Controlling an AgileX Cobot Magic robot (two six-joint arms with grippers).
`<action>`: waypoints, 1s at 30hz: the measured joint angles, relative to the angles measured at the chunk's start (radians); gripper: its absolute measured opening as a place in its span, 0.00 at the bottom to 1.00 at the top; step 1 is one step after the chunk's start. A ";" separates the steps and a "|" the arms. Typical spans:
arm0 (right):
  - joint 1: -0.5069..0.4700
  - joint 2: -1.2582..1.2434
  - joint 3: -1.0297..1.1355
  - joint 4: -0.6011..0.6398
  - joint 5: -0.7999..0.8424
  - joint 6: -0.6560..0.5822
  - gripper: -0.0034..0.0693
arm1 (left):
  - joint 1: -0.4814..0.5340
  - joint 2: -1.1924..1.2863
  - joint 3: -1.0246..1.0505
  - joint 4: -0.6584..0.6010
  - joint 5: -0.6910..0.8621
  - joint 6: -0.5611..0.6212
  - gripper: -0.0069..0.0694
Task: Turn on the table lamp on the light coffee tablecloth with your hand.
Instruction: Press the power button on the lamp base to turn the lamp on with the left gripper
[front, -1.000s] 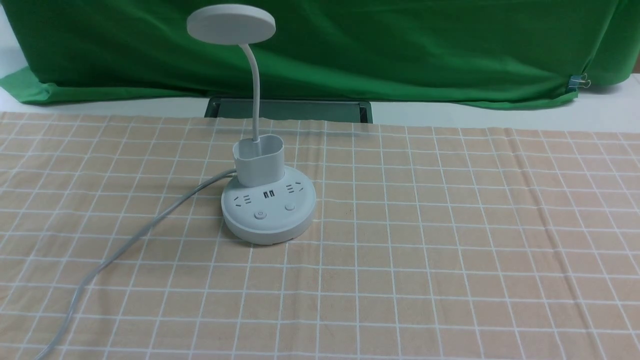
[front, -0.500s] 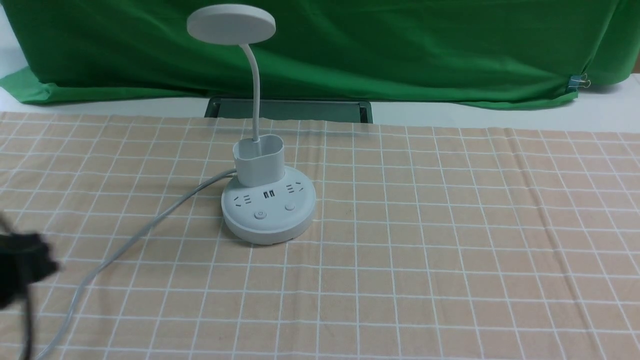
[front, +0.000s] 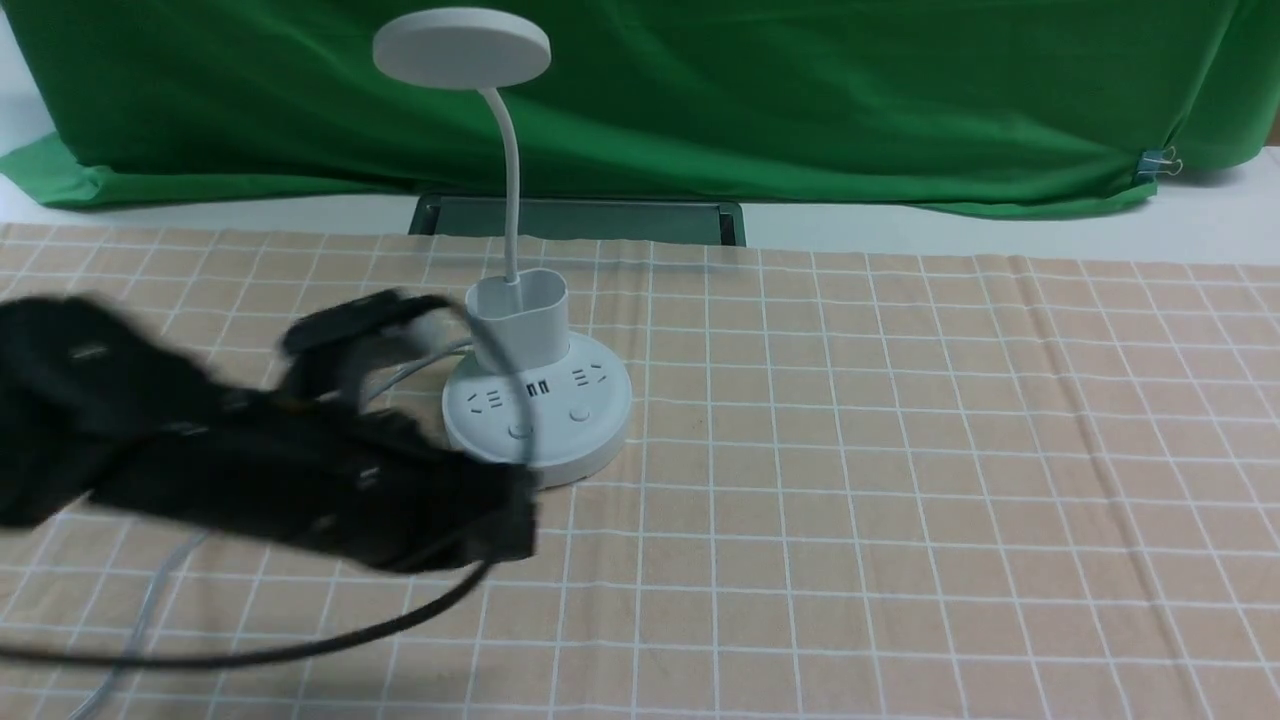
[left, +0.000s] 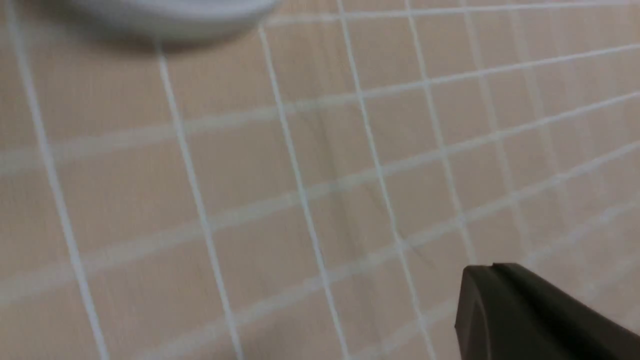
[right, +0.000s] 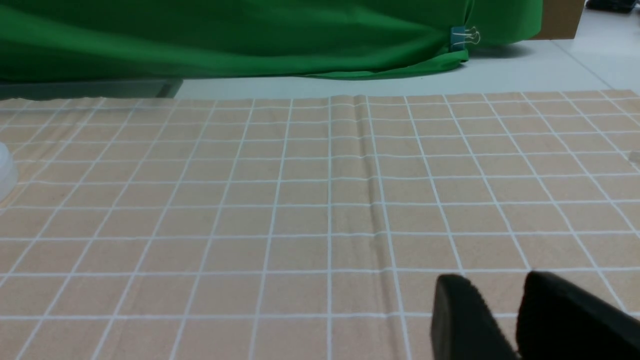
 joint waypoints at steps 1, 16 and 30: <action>0.000 0.000 0.000 0.000 0.000 0.000 0.38 | -0.036 0.035 -0.052 0.106 -0.015 -0.090 0.08; 0.000 0.000 0.000 0.000 0.001 0.000 0.38 | -0.123 0.377 -0.443 0.681 -0.051 -0.500 0.09; 0.000 0.000 0.000 0.000 0.001 0.000 0.38 | -0.123 0.456 -0.450 0.832 -0.143 -0.604 0.09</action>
